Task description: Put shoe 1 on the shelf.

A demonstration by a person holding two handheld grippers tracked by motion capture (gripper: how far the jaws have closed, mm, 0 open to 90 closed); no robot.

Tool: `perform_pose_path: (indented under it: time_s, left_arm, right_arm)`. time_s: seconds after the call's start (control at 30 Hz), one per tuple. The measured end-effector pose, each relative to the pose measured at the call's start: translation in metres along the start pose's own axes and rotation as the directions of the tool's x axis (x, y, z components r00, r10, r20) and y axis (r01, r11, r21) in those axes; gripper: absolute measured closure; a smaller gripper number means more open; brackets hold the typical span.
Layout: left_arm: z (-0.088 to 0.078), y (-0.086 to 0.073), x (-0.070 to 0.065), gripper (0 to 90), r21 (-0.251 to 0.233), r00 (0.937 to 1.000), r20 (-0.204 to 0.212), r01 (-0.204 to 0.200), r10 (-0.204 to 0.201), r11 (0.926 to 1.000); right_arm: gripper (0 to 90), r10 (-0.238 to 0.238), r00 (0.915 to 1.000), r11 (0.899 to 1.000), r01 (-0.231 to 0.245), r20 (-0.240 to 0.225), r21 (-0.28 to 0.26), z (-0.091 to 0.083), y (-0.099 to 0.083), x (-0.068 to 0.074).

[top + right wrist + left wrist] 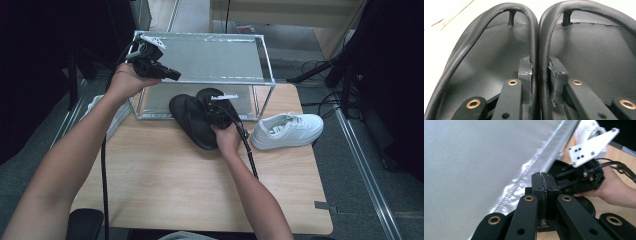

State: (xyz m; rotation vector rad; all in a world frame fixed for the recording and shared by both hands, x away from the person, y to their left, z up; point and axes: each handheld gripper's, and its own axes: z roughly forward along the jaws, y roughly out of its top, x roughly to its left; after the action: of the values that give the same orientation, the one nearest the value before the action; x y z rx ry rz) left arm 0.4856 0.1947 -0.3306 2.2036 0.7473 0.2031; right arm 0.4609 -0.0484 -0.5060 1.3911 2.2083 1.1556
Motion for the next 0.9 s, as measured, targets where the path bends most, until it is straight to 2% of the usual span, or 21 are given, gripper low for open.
perform_pose_path:
  time_s: [0.07,0.17,0.2,0.27,0.37,0.57,0.67,0.83,0.9]
  left_arm:
    - [0.004,0.002,0.003,90.0,0.003,0.9999,-0.001,0.012,-0.012,0.9999]
    - [0.013,0.006,0.005,90.0,0.045,0.9998,-0.019,-0.002,0.003,0.9990]
    - [0.015,0.007,0.005,90.0,0.048,0.9995,-0.030,-0.013,0.014,0.9988]
    - [0.017,0.008,0.005,90.0,0.041,0.9999,-0.013,-0.007,0.008,0.9991]
    - [0.021,0.008,0.004,90.0,0.052,0.9994,-0.025,-0.023,0.024,0.9984]
    - [0.025,0.004,0.010,90.0,0.033,0.9999,-0.011,-0.002,0.003,0.9994]
    - [0.025,0.003,0.010,90.0,0.030,0.9997,-0.021,-0.009,0.010,0.9995]
    - [0.026,0.003,0.011,90.0,0.028,0.9997,-0.024,-0.008,0.008,0.9996]
    - [0.027,0.003,0.011,89.9,0.030,0.9993,-0.033,-0.013,0.014,0.9995]
  right_arm:
    - [75.9,0.013,0.9999,1.000,-0.013,-0.001,-0.005,0.006,0.002,0.000]
    - [75.8,0.043,0.9991,0.999,-0.043,-0.007,-0.019,0.013,0.005,-0.002]
    - [75.6,0.044,0.9990,0.999,-0.044,0.008,-0.019,0.015,0.007,-0.001]
    - [74.8,0.040,0.9990,0.999,-0.039,0.020,-0.027,0.018,0.008,0.000]
    - [73.1,0.051,0.9985,0.998,-0.051,0.019,-0.027,0.020,0.010,0.000]
    - [64.1,0.044,0.9990,0.999,-0.044,0.008,-0.016,0.016,0.010,-0.002]
    - [61.2,0.045,0.9990,0.999,-0.045,0.005,-0.013,0.013,0.010,-0.001]
    - [58.3,0.063,0.9979,0.997,-0.064,-0.018,-0.035,0.001,0.006,-0.004]
    - [58.3,0.042,0.9991,0.998,-0.043,-0.008,-0.044,-0.005,0.003,-0.004]
